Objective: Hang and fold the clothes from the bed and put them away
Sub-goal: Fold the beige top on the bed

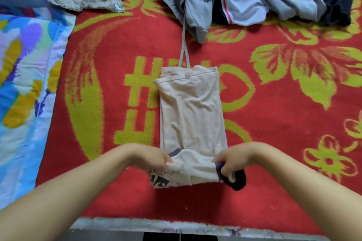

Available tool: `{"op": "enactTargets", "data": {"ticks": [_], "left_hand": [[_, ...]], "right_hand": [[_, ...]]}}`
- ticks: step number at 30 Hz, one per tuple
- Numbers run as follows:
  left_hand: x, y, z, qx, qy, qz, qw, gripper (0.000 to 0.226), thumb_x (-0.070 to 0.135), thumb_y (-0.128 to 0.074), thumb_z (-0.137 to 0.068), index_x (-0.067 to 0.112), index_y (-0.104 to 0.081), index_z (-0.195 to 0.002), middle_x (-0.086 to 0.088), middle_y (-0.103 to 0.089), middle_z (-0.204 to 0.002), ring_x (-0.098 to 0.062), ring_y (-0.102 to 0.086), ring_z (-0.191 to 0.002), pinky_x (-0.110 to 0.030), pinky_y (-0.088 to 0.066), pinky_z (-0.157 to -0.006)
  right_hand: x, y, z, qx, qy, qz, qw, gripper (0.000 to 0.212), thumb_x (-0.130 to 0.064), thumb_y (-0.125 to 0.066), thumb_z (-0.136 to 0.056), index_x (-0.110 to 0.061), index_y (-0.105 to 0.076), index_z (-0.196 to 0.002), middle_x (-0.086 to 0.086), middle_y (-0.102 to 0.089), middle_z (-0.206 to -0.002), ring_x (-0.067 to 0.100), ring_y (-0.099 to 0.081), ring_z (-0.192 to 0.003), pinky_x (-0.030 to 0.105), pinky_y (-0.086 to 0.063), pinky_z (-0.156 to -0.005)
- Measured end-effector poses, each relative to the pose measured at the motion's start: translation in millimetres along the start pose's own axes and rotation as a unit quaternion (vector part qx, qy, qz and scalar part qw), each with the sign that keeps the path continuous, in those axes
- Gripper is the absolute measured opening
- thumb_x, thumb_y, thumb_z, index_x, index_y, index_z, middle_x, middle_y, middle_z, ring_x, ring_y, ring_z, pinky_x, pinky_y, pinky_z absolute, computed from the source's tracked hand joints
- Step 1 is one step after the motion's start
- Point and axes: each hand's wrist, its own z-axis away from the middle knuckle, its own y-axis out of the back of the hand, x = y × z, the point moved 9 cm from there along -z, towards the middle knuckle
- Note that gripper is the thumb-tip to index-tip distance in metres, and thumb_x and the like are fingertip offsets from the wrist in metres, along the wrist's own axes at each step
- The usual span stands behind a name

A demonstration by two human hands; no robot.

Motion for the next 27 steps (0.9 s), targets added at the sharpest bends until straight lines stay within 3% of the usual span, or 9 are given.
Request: {"op": "enactTargets", "data": {"ticks": [5, 7, 10, 12, 14, 18, 21, 25, 27], "left_hand": [[-10, 115, -11, 0.22, -0.013, 0.209, 0.953, 0.025, -0.003, -0.048, -0.086, 0.013, -0.054, -0.067, -0.005, -0.047, -0.068, -0.012, -0.047, -0.058, -0.022, -0.04, -0.053], [-23, 163, -9, 0.399, -0.006, 0.204, 0.894, 0.012, 0.008, -0.054, -0.089, 0.009, -0.065, -0.093, -0.009, -0.061, -0.089, -0.019, -0.058, -0.08, -0.029, -0.048, -0.072], [-24, 163, -5, 0.549, 0.064, -0.002, 0.833, 0.055, 0.021, -0.055, -0.09, 0.011, -0.04, -0.142, -0.014, -0.042, -0.144, -0.028, -0.038, -0.133, -0.046, -0.026, -0.113], [5, 128, -9, 0.585, -0.005, -0.151, 0.797, 0.065, 0.027, -0.06, -0.086, 0.009, -0.037, -0.145, -0.013, -0.033, -0.151, -0.026, -0.029, -0.141, -0.053, -0.014, -0.115], [26, 75, -28, 0.532, -0.089, -0.276, 0.796, 0.079, 0.035, -0.068, -0.077, 0.005, -0.038, -0.144, -0.016, -0.032, -0.152, -0.03, -0.031, -0.141, -0.061, -0.02, -0.11], [-4, 26, -61, 0.389, 0.014, -0.369, 0.844, 0.085, 0.024, -0.043, -0.086, 0.014, 0.01, -0.151, -0.008, 0.029, -0.151, -0.027, 0.024, -0.142, -0.056, 0.008, -0.114], [1, 37, -58, 0.402, 0.034, -0.378, 0.833, 0.073, 0.001, -0.019, -0.085, 0.016, 0.004, -0.153, -0.004, 0.022, -0.154, -0.024, 0.012, -0.146, -0.053, 0.001, -0.116], [8, 39, -53, 0.256, 0.009, -0.307, 0.916, 0.084, -0.01, -0.037, -0.084, 0.018, 0.001, -0.153, -0.007, 0.012, -0.16, -0.023, 0.008, -0.148, -0.046, 0.0, -0.119], [15, 37, -38, 0.134, -0.046, -0.171, 0.975, 0.078, -0.01, -0.038, -0.08, 0.022, -0.024, -0.15, -0.005, -0.023, -0.157, -0.021, -0.024, -0.143, -0.039, -0.023, -0.116]], "right_hand": [[3, 119, 6, 0.299, 0.027, -0.098, 0.949, 0.027, -0.004, -0.045, -0.089, -0.011, -0.063, -0.108, -0.005, -0.065, -0.069, 0.006, -0.056, -0.056, 0.015, -0.038, -0.046], [16, 156, 13, 0.472, 0.031, -0.175, 0.864, 0.034, -0.012, -0.048, -0.094, -0.014, -0.052, -0.127, 0.008, -0.064, -0.106, 0.018, -0.061, -0.086, 0.019, -0.047, -0.065], [7, 155, 19, 0.619, 0.041, -0.037, 0.784, 0.049, -0.01, -0.051, -0.089, -0.009, -0.044, -0.137, 0.012, -0.046, -0.137, 0.029, -0.042, -0.128, 0.041, -0.039, -0.099], [-13, 121, -11, 0.552, 0.044, 0.137, 0.821, 0.069, -0.017, -0.054, -0.083, -0.019, -0.03, -0.148, 0.01, -0.022, -0.156, 0.029, -0.015, -0.145, 0.055, -0.025, -0.11], [-11, 73, -48, 0.428, 0.031, 0.251, 0.868, 0.087, -0.029, -0.054, -0.082, -0.032, -0.004, -0.153, 0.007, 0.013, -0.16, 0.03, 0.02, -0.145, 0.066, -0.002, -0.11], [24, 40, -66, 0.354, -0.026, 0.31, 0.882, 0.1, -0.03, -0.056, -0.08, -0.037, 0.016, -0.149, 0.004, 0.04, -0.148, 0.028, 0.038, -0.135, 0.071, 0.005, -0.105], [21, 52, -62, 0.366, -0.026, 0.329, 0.87, 0.088, -0.009, -0.046, -0.087, -0.035, 0.008, -0.151, 0.005, 0.026, -0.157, 0.028, 0.022, -0.145, 0.065, 0.003, -0.11], [2, 61, -49, 0.289, 0.0, 0.305, 0.907, 0.079, 0.002, -0.041, -0.087, -0.034, -0.014, -0.152, 0.003, -0.002, -0.161, 0.025, 0.001, -0.148, 0.053, -0.014, -0.114], [-8, 64, -35, 0.2, 0.032, 0.234, 0.951, 0.062, -0.006, -0.046, -0.089, -0.031, -0.038, -0.145, 0.002, -0.039, -0.145, 0.022, -0.033, -0.136, 0.034, -0.035, -0.101]]}}
